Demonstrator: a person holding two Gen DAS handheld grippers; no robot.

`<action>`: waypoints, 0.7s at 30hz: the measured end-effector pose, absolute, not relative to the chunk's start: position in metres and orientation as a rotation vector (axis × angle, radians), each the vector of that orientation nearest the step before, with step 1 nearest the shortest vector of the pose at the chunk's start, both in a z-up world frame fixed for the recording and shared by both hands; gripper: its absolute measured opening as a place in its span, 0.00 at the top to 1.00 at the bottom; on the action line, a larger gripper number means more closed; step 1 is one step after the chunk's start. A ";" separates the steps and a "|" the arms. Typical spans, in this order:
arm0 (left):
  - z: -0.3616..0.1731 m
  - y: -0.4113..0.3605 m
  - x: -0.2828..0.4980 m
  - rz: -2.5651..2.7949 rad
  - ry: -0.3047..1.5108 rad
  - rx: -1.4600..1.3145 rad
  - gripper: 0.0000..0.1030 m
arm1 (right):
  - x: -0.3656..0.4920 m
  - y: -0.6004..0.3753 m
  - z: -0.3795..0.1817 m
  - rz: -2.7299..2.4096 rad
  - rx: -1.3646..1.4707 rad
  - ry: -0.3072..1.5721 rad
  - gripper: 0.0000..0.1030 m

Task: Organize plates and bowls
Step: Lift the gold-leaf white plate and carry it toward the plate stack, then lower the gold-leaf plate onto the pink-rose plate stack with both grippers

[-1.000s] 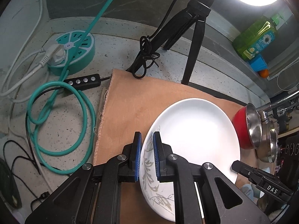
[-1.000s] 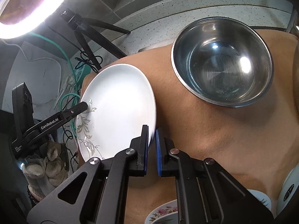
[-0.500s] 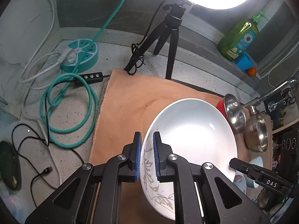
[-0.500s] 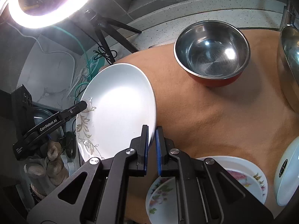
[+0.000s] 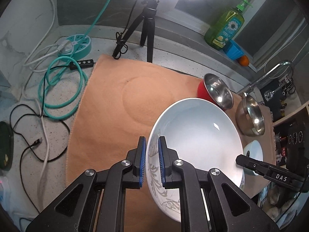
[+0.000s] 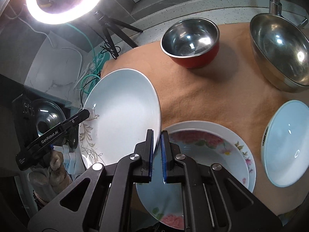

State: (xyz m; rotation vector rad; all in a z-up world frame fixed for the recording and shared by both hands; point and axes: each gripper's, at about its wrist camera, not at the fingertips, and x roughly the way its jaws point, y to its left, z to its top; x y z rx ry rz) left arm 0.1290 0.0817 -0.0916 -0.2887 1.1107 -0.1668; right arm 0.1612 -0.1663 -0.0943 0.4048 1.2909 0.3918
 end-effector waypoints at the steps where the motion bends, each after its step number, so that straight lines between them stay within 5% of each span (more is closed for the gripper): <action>1: -0.092 0.076 0.124 -0.170 1.110 -0.281 0.89 | 0.157 -0.170 -0.094 0.391 0.404 1.295 0.93; 21: -0.112 0.009 0.081 -0.260 1.167 -0.244 0.89 | 0.095 -0.241 -0.101 0.304 0.393 1.327 0.93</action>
